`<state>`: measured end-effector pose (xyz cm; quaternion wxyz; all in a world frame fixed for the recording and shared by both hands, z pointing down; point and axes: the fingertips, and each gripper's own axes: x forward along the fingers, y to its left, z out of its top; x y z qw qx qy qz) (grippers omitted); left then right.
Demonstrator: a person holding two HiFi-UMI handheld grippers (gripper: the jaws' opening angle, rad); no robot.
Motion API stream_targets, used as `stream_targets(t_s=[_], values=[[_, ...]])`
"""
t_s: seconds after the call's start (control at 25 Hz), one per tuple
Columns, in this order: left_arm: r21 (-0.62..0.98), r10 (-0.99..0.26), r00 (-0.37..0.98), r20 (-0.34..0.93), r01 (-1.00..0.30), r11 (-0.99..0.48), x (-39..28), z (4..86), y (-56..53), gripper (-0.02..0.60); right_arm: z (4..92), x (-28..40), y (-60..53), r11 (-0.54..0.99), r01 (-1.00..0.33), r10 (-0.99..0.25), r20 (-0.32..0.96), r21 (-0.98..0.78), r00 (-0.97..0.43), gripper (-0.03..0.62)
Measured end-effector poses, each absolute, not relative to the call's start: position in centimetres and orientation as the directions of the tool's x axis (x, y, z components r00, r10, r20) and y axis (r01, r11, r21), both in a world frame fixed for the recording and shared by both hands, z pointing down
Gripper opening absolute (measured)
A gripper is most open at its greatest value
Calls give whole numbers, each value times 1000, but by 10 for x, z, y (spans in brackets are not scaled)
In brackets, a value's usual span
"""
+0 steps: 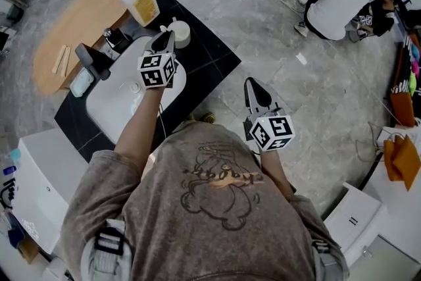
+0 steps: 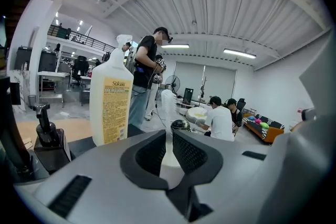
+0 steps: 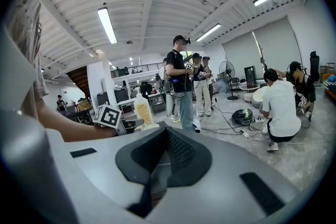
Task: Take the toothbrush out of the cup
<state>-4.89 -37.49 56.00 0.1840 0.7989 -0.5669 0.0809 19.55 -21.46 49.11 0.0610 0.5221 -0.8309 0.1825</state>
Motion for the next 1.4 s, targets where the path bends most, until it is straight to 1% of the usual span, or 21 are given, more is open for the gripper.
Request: stream_targets(t_s=[0.6, 0.96, 1.4], values=[[214, -903, 389, 185, -912, -349, -49, 475, -348, 57, 488, 176, -212, 454, -857, -817, 269, -246, -510, 3], [244, -895, 412, 172, -898, -367, -49, 459, -306, 57, 486, 161, -216, 494, -833, -796, 257, -248, -548, 3], [279, -899, 409, 155, -891, -358, -59, 449, -267, 57, 482, 147, -225, 531, -813, -779, 238, -241, -580, 3]])
